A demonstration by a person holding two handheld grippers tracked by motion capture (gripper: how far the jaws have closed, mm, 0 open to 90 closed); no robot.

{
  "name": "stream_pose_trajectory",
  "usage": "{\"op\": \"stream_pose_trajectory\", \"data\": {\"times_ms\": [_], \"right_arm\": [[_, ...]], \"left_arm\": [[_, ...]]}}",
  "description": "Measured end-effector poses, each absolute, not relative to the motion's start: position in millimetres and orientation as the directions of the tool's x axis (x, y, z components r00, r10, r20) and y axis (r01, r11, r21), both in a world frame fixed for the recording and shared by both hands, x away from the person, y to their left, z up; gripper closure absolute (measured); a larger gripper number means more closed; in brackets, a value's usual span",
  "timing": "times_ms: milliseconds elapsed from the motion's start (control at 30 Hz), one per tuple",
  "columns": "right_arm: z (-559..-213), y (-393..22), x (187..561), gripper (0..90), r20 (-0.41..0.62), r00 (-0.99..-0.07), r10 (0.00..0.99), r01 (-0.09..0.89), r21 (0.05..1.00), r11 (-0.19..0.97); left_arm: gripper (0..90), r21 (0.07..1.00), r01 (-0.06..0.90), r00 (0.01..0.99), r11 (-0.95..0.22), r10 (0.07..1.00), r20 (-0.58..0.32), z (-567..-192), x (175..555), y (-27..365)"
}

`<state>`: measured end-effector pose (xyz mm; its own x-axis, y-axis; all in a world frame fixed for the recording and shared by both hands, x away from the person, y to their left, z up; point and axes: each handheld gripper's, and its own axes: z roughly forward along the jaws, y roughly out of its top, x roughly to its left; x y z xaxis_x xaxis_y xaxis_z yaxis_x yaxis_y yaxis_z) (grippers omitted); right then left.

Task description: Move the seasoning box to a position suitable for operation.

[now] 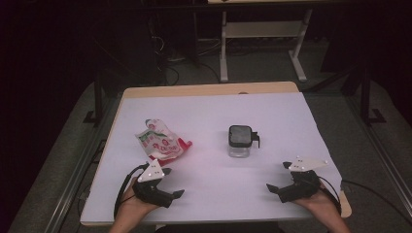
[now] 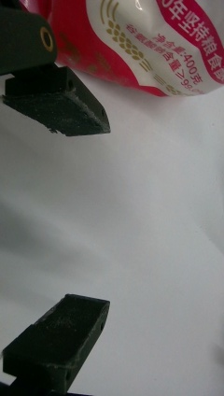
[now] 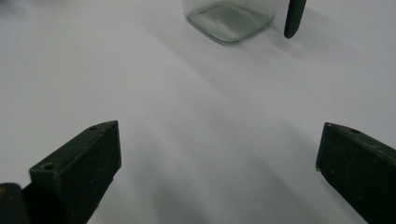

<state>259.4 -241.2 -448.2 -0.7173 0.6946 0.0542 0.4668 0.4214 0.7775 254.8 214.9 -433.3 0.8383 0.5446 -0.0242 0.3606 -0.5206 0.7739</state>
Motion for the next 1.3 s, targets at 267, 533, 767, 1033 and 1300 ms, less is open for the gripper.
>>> {"op": "stream_pose_trajectory", "data": {"times_ms": [267, 533, 767, 1033, 1300], "right_arm": [[-442.6, -244.6, 263.5, 0.0, 0.07, -0.708, 0.702, 0.476, 0.782, 0.403], [-419.4, -239.9, 271.2, 0.0, 0.053, -0.731, 0.68, 0.442, 0.796, 0.414], [-404.8, -233.8, 282.5, 0.0, 0.044, -0.747, 0.664, 0.431, 0.793, 0.431], [-391.3, -227.2, 297.1, 0.0, 0.017, -0.76, 0.65, 0.408, 0.791, 0.456], [-373.5, -214.7, 315.7, 0.0, -0.028, -0.794, 0.607, 0.383, 0.753, 0.535]], "left_arm": [[12.5, 0.776, 0.367, 0.841, -0.512, 0.539, -0.043, -435.5, 255.8, 214.9], [12.5, 0.785, 0.36, 0.846, -0.504, 0.531, -0.047, -433.4, 254.7, 216.1], [12.5, 0.781, 0.352, 0.855, -0.515, 0.517, -0.044, -433.8, 253.7, 213.8], [12.5, 0.783, 0.353, 0.856, -0.512, 0.514, -0.05, -435.3, 253.9, 212.1], [12.6, 0.787, 0.347, 0.859, -0.511, 0.51, -0.048, -434.9, 254.5, 212.1]]}}
